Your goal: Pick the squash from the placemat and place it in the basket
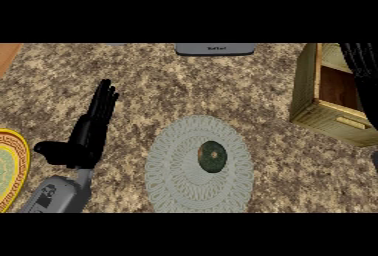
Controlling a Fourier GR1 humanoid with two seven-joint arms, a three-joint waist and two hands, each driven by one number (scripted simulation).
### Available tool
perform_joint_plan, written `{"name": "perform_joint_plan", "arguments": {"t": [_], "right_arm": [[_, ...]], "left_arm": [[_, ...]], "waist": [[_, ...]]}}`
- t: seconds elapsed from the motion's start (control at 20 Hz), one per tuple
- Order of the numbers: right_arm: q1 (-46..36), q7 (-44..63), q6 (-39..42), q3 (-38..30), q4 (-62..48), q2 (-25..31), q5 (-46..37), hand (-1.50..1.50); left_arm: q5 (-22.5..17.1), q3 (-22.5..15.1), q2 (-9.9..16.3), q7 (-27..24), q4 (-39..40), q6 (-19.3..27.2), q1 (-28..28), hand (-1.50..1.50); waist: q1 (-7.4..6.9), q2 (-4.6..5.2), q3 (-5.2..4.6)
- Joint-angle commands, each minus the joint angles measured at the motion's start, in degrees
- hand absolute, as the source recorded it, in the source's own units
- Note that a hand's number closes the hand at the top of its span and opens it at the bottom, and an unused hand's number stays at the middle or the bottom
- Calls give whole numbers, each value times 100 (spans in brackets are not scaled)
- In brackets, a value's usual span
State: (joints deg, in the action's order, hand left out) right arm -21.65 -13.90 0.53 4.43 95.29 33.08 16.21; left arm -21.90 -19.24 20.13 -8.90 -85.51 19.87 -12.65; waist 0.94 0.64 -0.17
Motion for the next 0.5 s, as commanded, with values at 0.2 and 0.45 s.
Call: {"name": "perform_joint_plan", "arguments": {"t": [0.2, 0.45], "right_arm": [[565, 713, -688, 250, -914, -336, -708, 150], [412, -376, -2113, 1510, -1089, -2338, -1849, -150]], "left_arm": [[236, 630, 753, 713, 427, 256, -75, 0], [187, 601, 847, 1033, 606, 59, -100, 0]], "waist": [[-158, -38, 21], [-264, -21, 17]]}}
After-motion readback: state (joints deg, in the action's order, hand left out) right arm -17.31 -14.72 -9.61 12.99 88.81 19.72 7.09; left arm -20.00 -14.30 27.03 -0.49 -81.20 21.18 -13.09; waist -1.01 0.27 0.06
